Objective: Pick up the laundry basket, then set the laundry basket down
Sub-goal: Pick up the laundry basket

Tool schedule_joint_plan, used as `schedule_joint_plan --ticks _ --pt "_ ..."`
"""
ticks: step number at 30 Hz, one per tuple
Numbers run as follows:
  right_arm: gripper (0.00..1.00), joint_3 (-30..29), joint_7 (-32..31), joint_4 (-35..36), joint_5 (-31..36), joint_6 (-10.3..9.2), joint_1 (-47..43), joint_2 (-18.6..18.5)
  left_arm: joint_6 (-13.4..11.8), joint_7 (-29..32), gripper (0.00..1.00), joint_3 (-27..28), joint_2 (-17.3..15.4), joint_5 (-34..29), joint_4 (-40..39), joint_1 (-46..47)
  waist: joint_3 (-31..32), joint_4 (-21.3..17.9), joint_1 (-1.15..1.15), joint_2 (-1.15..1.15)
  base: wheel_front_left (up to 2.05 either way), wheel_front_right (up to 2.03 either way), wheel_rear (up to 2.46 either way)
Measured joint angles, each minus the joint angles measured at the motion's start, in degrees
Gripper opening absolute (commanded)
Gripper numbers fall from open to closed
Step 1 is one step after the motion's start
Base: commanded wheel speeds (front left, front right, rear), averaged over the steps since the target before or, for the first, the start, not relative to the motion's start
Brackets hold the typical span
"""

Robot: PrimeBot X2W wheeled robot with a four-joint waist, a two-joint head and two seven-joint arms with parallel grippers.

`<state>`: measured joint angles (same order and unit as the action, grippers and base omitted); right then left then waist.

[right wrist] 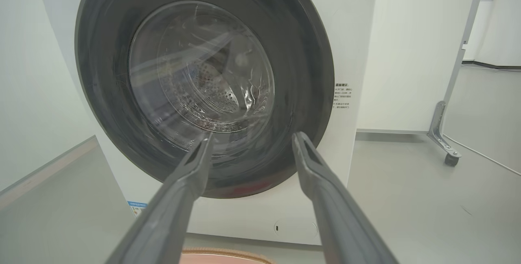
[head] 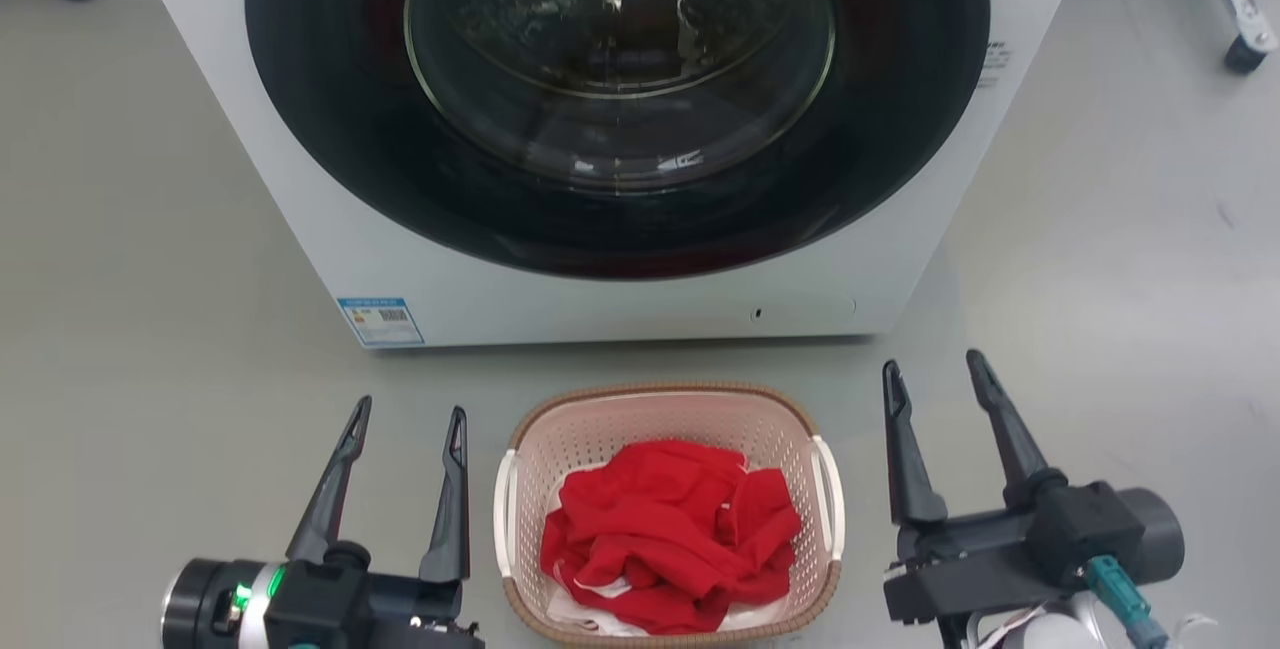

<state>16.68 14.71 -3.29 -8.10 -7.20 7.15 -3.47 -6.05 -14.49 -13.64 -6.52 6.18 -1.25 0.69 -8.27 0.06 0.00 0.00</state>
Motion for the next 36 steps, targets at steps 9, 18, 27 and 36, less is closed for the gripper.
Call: schedule_joint_plan --ticks 9,18,27,36 --pt "1.00 -1.49 0.00 -1.47 -0.48 0.33 5.03 -0.04 0.07 0.00 1.00 -0.13 1.19 0.53 2.16 5.05 -6.98 0.20 0.01 0.00 0.00 0.00 0.00" --pt "1.00 -2.89 0.00 -5.72 -1.31 0.66 11.42 -0.07 0.60 0.00 1.00 -1.24 1.81 0.58 6.44 11.48 -14.41 0.53 0.02 0.01 0.00 0.00 0.00" --pt "1.00 -4.50 0.00 -12.25 -2.74 0.67 17.40 -0.08 1.80 0.00 1.00 -1.48 2.76 1.34 12.37 18.56 -21.98 0.98 0.01 0.01 0.00 0.00 0.00" --pt "1.00 -5.43 -0.53 -17.77 -3.08 0.67 22.96 -0.11 3.46 0.00 1.00 -1.96 3.23 3.53 18.57 25.09 -28.75 1.67 0.01 0.01 0.00 0.00 0.00"
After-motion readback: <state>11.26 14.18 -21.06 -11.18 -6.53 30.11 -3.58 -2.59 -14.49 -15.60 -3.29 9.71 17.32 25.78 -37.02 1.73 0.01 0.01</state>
